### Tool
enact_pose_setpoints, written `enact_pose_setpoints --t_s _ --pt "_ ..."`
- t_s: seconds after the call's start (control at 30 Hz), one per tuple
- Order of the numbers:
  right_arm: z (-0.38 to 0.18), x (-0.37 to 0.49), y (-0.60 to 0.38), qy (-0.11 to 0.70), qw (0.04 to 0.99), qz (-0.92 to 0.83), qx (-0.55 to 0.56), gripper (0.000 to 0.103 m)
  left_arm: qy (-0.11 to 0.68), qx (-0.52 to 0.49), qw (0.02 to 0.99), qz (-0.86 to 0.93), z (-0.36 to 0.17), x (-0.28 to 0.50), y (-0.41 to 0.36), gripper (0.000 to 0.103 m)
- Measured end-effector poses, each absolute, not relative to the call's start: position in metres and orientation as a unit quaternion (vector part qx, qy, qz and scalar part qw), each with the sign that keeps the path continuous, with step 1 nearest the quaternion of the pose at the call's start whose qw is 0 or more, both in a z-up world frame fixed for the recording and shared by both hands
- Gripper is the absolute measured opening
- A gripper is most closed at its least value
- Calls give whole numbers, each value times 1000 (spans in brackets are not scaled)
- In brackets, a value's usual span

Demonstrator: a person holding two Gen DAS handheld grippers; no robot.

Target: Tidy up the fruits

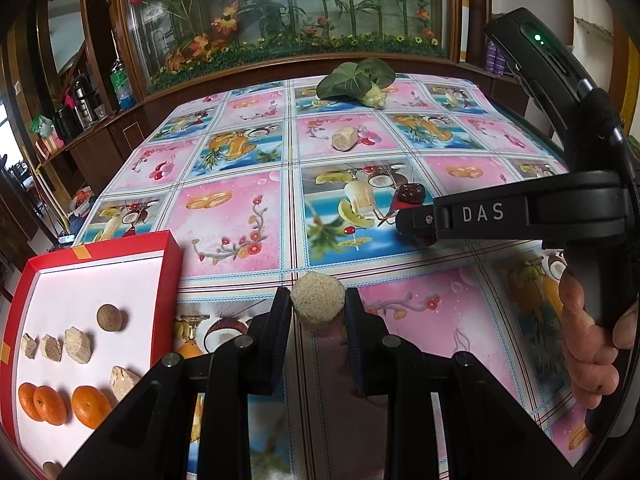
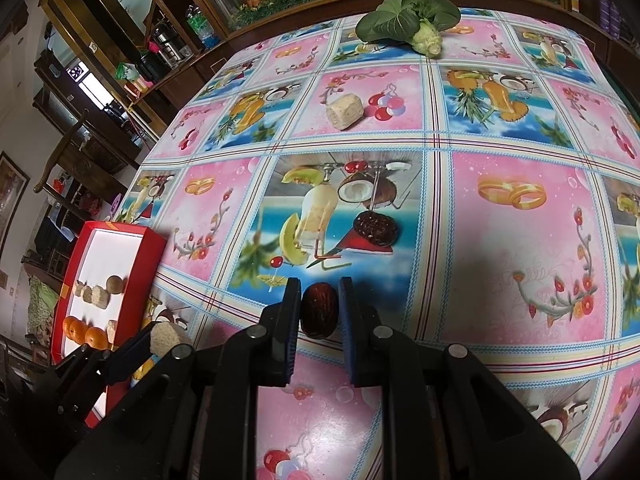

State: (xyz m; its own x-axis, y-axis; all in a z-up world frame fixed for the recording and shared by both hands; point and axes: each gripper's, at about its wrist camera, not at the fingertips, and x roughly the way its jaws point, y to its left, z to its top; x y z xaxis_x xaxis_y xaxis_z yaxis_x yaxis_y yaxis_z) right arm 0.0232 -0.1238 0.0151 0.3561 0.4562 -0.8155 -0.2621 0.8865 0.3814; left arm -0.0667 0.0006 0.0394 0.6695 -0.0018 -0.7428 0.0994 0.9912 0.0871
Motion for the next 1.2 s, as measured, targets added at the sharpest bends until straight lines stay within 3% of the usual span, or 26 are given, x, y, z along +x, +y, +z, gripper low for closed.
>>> enact_pose_setpoints --t_s 1.2 --pt "11 21 -117 525 817 223 86 21 415 48 908 -37 35 -66 3 26"
